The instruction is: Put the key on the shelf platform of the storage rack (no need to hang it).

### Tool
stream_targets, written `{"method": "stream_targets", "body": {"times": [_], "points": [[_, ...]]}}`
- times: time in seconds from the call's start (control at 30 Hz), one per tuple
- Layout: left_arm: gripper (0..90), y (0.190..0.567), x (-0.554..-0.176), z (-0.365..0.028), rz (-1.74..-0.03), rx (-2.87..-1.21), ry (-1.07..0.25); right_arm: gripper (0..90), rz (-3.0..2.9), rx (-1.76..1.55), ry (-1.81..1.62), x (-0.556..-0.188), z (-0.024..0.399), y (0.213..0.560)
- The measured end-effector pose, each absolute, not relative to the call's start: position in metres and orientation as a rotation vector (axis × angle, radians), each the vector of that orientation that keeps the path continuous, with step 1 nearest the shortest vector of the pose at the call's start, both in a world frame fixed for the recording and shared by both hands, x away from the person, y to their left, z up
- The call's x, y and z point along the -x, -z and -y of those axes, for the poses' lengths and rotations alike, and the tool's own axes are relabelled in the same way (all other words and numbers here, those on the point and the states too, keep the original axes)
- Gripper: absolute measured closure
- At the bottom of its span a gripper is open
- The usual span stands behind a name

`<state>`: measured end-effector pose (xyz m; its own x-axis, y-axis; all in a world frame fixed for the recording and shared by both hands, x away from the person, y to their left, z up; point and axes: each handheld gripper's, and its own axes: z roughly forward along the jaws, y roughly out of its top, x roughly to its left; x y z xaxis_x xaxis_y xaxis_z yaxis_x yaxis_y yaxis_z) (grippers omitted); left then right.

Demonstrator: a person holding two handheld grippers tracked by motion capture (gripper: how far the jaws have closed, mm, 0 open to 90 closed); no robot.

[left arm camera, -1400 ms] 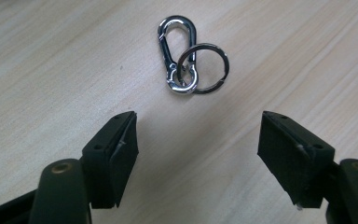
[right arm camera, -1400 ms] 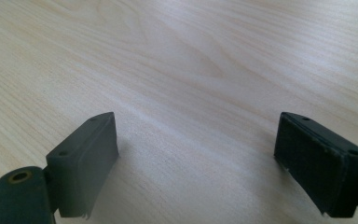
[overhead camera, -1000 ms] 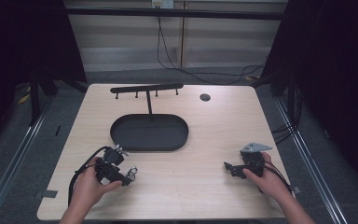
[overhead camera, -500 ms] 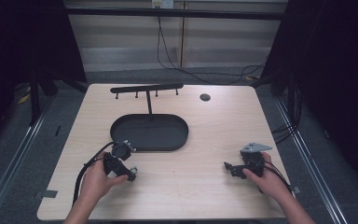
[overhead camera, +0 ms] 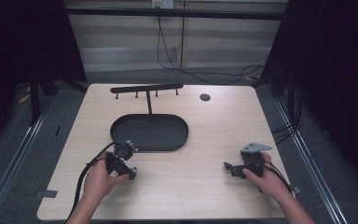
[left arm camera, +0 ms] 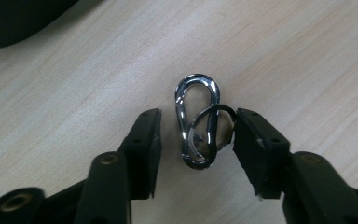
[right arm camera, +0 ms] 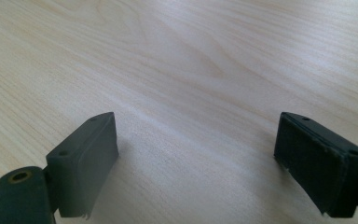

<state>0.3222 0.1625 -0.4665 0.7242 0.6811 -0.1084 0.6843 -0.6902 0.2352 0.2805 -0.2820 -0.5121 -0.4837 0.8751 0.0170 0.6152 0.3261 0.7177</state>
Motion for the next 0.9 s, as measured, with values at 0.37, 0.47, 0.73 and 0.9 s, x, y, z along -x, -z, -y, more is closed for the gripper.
{"method": "stream_targets", "body": {"times": [0.37,0.47,0.73,0.9], "points": [[70.7,0.465,-0.321,-0.157,-1.089,-2.699,0.035,12.6,-2.223,-1.327,-0.952,-0.28,0.282,0.512],[72.0,0.465,-0.321,-0.156,-1.091,-2.702,0.035,12.6,-2.223,-1.327,-0.952,-0.28,0.282,0.512],[72.5,0.459,-0.321,-0.16,-1.089,-2.696,0.044,12.6,-2.223,-1.327,-0.952,-0.281,0.282,0.512],[72.6,0.453,-0.322,-0.163,-1.09,-2.703,0.036,12.6,-2.223,-1.327,-0.953,-0.281,0.282,0.512]]}}
